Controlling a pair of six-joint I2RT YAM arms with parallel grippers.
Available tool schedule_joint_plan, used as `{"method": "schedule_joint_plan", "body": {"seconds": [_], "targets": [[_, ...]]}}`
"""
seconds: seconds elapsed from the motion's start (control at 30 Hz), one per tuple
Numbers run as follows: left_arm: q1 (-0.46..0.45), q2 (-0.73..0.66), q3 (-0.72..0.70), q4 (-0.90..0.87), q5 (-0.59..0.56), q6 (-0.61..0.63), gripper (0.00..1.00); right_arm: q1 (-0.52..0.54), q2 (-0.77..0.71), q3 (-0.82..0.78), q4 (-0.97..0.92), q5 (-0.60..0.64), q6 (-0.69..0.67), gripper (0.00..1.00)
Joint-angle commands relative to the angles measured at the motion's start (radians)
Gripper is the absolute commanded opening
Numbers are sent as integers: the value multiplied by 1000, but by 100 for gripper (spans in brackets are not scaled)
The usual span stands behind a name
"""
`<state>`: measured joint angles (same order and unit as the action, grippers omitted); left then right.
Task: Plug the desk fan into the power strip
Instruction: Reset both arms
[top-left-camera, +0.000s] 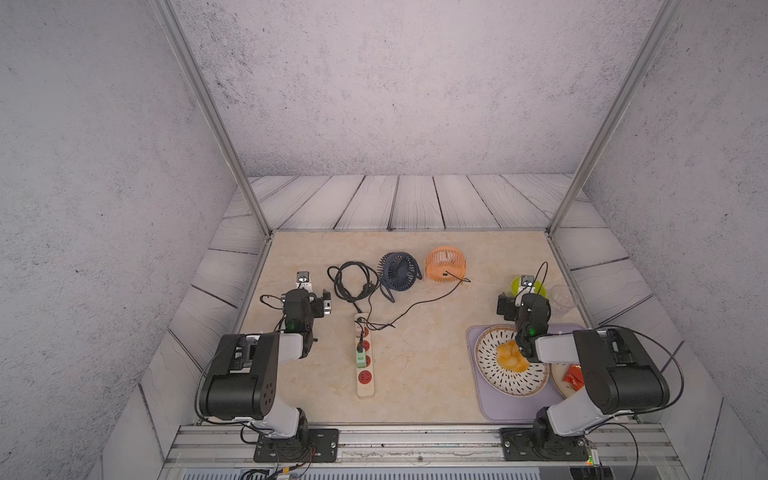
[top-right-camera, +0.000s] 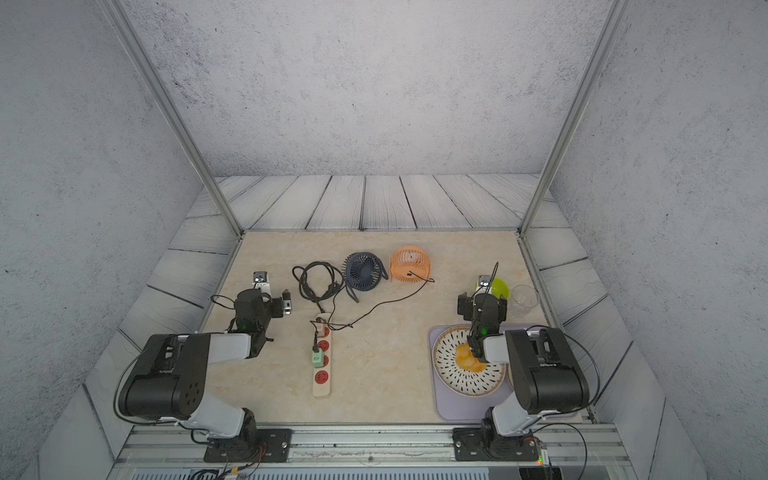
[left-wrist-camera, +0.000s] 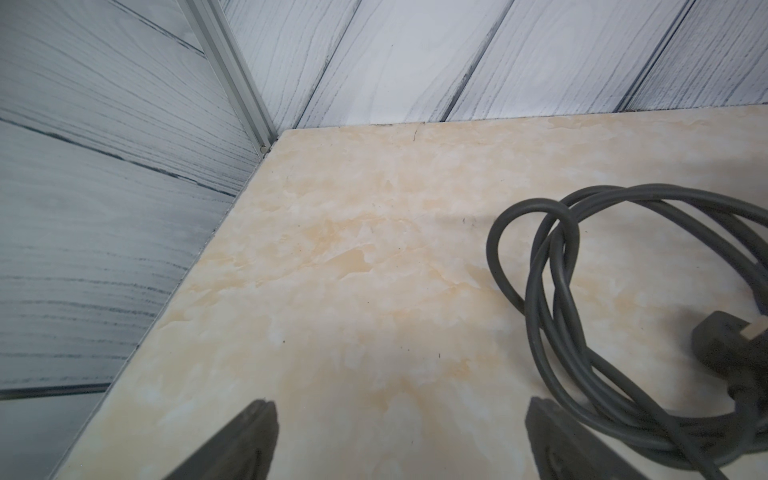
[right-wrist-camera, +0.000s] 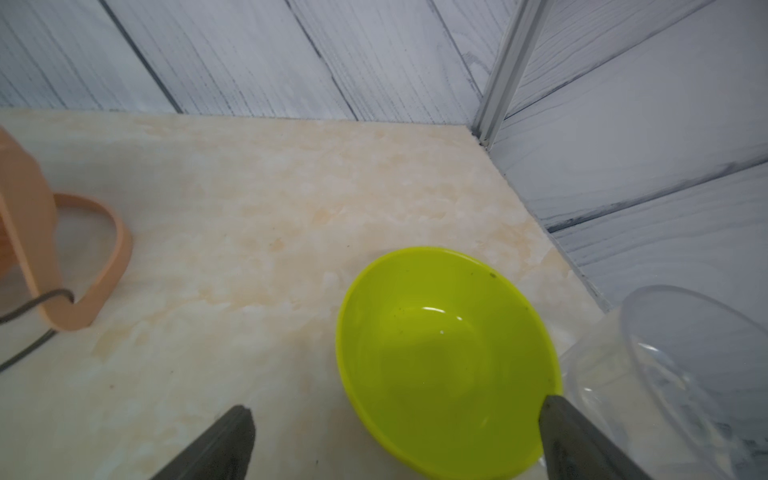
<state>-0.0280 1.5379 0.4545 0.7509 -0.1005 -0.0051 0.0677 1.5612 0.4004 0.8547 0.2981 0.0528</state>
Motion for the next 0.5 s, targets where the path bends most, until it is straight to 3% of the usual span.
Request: {"method": "schedule_joint_plan", "body": {"seconds": [0.0,0.47], "targets": [[8,-10,11,-3,5,-7,99,-6,13,-5,72,57,34,99],[8,-10,11,-4,5,-7,100,-8,14,7,43,30,26,99]]}}
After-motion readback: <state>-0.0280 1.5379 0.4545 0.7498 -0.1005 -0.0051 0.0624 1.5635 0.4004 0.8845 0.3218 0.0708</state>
